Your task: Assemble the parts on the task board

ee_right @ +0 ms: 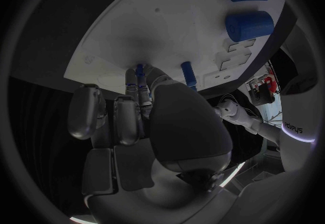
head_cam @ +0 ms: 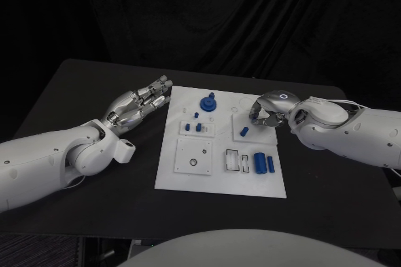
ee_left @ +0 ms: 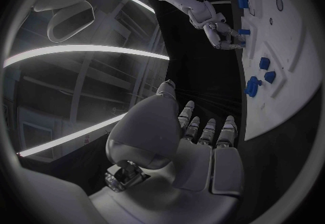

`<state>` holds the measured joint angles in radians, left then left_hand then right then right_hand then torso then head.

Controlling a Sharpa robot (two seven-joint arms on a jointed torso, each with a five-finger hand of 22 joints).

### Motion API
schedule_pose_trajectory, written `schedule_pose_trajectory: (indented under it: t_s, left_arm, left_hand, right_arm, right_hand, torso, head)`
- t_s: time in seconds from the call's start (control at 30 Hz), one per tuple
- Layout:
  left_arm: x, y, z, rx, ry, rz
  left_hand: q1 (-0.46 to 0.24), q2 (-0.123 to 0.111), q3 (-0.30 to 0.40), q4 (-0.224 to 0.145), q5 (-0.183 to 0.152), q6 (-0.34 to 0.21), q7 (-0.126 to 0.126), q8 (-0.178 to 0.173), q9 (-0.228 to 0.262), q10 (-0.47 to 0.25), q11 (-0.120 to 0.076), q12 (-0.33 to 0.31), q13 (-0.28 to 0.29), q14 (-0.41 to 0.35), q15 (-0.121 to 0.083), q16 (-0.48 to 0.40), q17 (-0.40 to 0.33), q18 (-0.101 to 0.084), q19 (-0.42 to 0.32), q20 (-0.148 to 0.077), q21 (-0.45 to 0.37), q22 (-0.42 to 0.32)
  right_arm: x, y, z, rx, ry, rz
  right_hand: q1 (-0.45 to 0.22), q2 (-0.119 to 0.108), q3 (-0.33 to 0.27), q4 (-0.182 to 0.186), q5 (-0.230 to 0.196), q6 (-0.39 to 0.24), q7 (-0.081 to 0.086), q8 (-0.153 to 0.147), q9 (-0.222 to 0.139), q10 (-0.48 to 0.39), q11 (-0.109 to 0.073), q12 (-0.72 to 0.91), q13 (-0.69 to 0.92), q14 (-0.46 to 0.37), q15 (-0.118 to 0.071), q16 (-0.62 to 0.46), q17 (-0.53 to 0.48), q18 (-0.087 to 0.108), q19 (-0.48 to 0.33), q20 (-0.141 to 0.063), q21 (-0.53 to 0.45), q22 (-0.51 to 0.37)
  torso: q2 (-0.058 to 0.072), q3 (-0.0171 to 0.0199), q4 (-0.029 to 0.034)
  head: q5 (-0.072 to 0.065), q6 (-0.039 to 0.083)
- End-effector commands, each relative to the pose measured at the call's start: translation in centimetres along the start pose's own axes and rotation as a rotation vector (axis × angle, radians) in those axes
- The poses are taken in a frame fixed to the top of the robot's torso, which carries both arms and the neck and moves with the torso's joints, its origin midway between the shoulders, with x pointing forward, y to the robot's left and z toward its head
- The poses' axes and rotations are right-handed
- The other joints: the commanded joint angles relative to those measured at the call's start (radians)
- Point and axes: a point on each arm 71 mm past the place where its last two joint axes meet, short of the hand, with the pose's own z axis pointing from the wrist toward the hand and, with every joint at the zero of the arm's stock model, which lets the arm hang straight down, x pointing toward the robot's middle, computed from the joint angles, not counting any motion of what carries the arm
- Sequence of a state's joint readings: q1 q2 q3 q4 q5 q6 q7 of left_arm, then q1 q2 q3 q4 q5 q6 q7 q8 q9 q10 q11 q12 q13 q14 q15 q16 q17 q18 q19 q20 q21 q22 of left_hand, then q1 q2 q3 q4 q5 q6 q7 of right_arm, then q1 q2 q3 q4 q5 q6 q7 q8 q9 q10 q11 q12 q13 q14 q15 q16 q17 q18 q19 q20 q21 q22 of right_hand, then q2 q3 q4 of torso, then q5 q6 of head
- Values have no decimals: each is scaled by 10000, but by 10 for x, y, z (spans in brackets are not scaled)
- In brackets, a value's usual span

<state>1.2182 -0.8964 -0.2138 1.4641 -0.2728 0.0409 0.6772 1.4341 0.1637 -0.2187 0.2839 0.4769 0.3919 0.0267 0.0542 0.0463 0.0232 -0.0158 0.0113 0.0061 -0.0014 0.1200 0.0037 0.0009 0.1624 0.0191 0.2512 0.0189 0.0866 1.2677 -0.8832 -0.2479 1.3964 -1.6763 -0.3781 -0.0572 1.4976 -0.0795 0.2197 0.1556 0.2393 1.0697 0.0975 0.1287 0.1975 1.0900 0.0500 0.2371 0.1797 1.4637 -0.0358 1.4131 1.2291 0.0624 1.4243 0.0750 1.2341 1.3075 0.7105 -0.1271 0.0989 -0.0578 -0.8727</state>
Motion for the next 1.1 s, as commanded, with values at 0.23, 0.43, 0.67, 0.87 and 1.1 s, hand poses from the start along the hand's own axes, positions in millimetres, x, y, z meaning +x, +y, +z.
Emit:
schedule_pose_trajectory:
  t_s: [0.23,0.43,0.67,0.87,1.1]
  left_arm:
    - [1,-4,-1,601,126,-147]
    - [1,-3,-1,573,131,-153]
    - [0,-3,-1,522,130,-151]
    - [0,-2,-1,455,137,-152]
    - [0,-1,1,380,185,-179]
  left_hand:
    - [183,-1,-11,-74,121,214,58,94,24,7,124,-56,-2,14,122,-37,-9,170,-2,104,-28,-11]
    - [226,4,-3,-97,164,310,108,123,32,9,163,-56,-2,14,146,-37,-9,171,6,130,-23,5]
    - [258,8,3,-116,199,355,138,138,35,9,190,-56,-1,14,179,-37,-9,173,17,156,-17,25]
    - [270,10,4,-123,209,340,152,136,31,-4,202,-59,-5,14,199,-37,-9,174,26,170,-11,46]
    - [281,26,7,-126,202,404,199,152,37,-13,238,-61,-7,14,238,-37,-9,176,34,201,-7,51]
  right_arm:
    - [2,0,-1,26,66,-8]
    - [1,0,-3,21,-54,26]
    - [-1,0,-7,17,-217,83]
    - [-8,1,-9,17,-414,87]
    - [-20,1,-10,-62,-719,55]
  right_hand:
    - [250,12,129,-228,64,199,16,81,105,270,-24,43,-61,6,-71,-187,-239,113,-34,-83,-175,1658]
    - [258,-206,1072,-373,99,223,92,20,208,470,20,-171,-233,-39,-14,-326,-414,133,-87,-43,-305,1631]
    - [116,-329,1367,-399,86,285,98,27,271,602,14,-216,-275,-29,20,-344,-426,131,-80,-19,-308,1632]
    - [64,-360,1430,-393,83,274,103,14,280,619,18,-235,-287,-28,38,-351,-436,131,-82,-6,-317,1630]
    - [-62,-426,1570,-365,78,237,122,-25,295,622,41,-297,-322,-47,68,-395,-503,138,-97,21,-361,1618]
  torso:
    - [6,-4,6]
    - [4,-5,6]
    - [0,-2,-9]
    - [-2,-5,-13]
    - [0,-7,-15]
  head:
    - [19,1]
    - [28,1]
    - [54,1]
    - [68,1]
    - [86,1]
